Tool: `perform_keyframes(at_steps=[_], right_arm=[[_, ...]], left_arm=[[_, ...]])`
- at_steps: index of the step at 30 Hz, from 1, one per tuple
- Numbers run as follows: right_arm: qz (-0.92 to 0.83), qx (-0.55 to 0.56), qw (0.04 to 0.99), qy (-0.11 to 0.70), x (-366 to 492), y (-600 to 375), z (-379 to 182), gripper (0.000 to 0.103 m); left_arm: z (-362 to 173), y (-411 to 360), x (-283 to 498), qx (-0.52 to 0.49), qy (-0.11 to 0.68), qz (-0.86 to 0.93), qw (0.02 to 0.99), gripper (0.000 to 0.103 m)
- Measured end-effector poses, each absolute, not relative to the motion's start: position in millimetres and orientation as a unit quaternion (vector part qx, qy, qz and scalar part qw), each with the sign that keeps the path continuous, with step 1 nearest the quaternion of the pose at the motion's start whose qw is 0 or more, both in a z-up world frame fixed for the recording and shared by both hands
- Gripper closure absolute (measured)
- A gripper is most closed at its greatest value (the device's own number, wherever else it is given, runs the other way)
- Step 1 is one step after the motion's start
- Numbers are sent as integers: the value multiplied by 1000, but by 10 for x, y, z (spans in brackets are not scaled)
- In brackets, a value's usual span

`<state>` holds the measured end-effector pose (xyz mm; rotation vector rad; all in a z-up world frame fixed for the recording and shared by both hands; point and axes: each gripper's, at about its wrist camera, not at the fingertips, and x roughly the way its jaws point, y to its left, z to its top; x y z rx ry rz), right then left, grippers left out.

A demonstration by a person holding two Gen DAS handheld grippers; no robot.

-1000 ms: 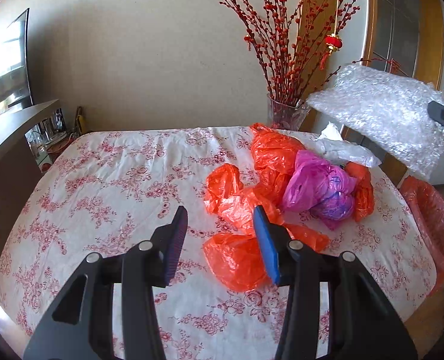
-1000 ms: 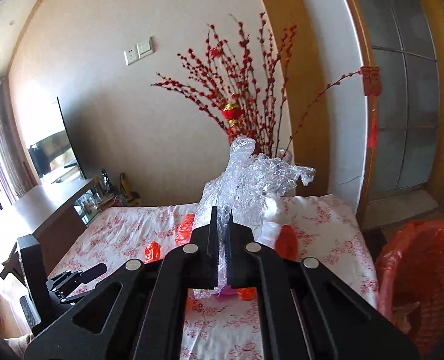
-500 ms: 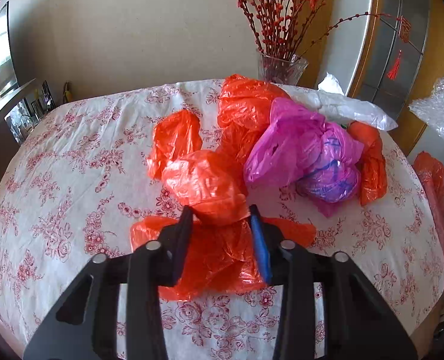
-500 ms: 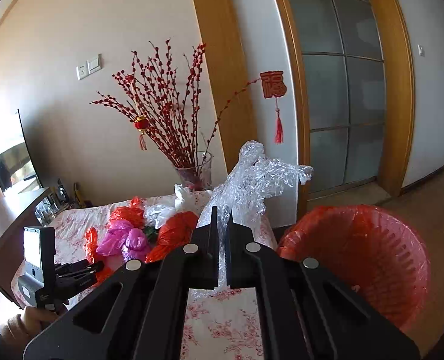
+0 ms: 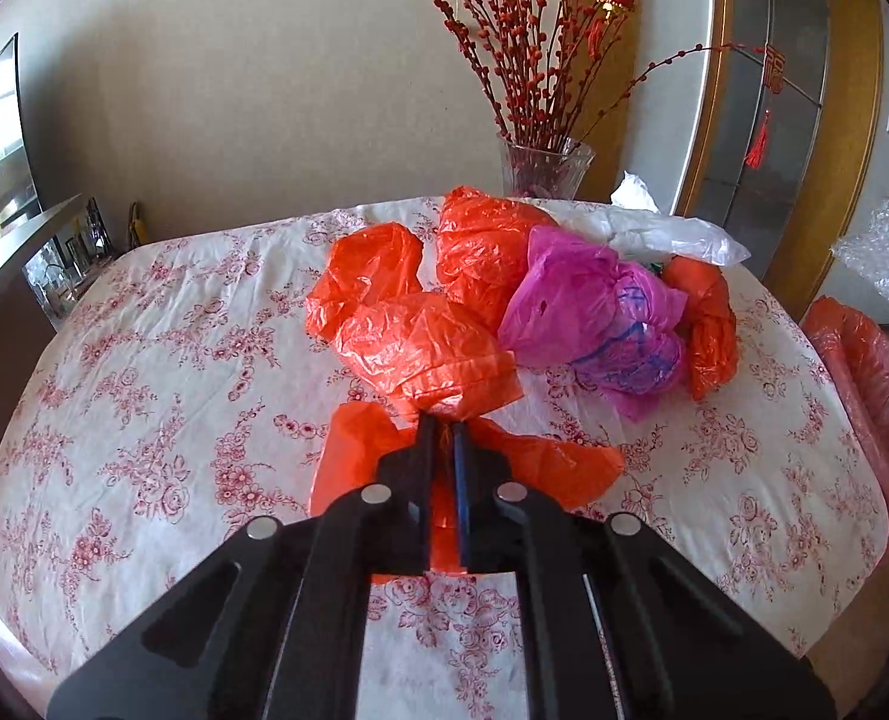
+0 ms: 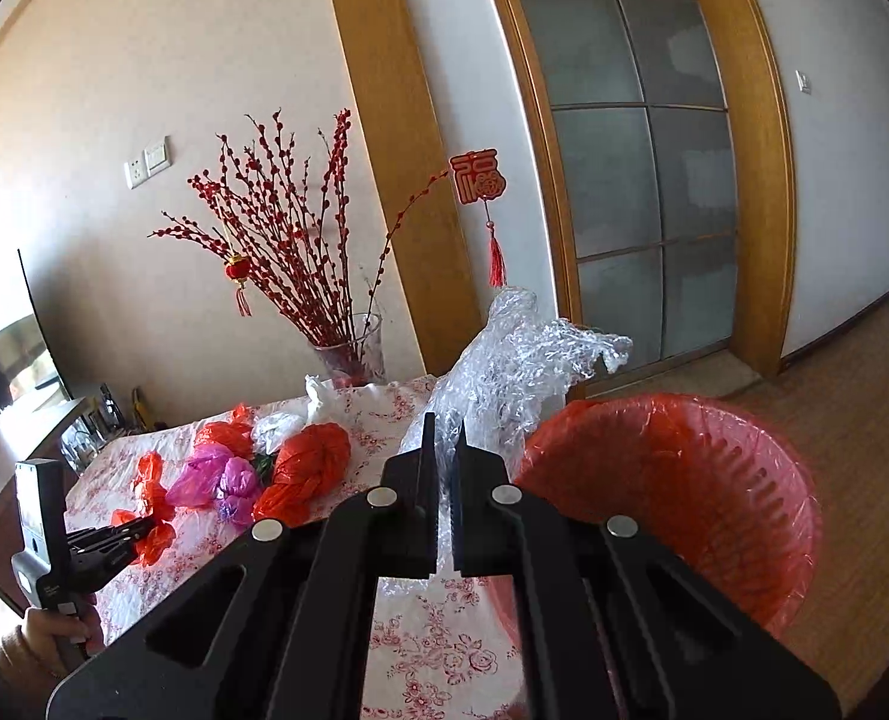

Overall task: Collect trash
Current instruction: 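Grasp the bubble wrap with the right gripper while the left gripper grasps an orange bag, then drop the bubble wrap and orange bag into the wastebasket by opening both grippers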

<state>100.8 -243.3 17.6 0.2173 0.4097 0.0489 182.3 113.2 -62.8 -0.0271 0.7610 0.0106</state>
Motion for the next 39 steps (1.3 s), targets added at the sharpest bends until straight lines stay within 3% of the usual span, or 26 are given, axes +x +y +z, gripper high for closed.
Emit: perform_keyframes(at_steps=[9,18,39], right_arm=[[18,116,972,205,941,-2552,121,100],[3,123,972,202,873,-2723,123,100],[-50,140,970,193,665,-3339,125,100]], left_arm=[[-247,1018,1567,-8,332,-23,943,96],[97,436,1476,23,296,-96,950,96],[188,-1084,1519,64,281,-253,924,96]])
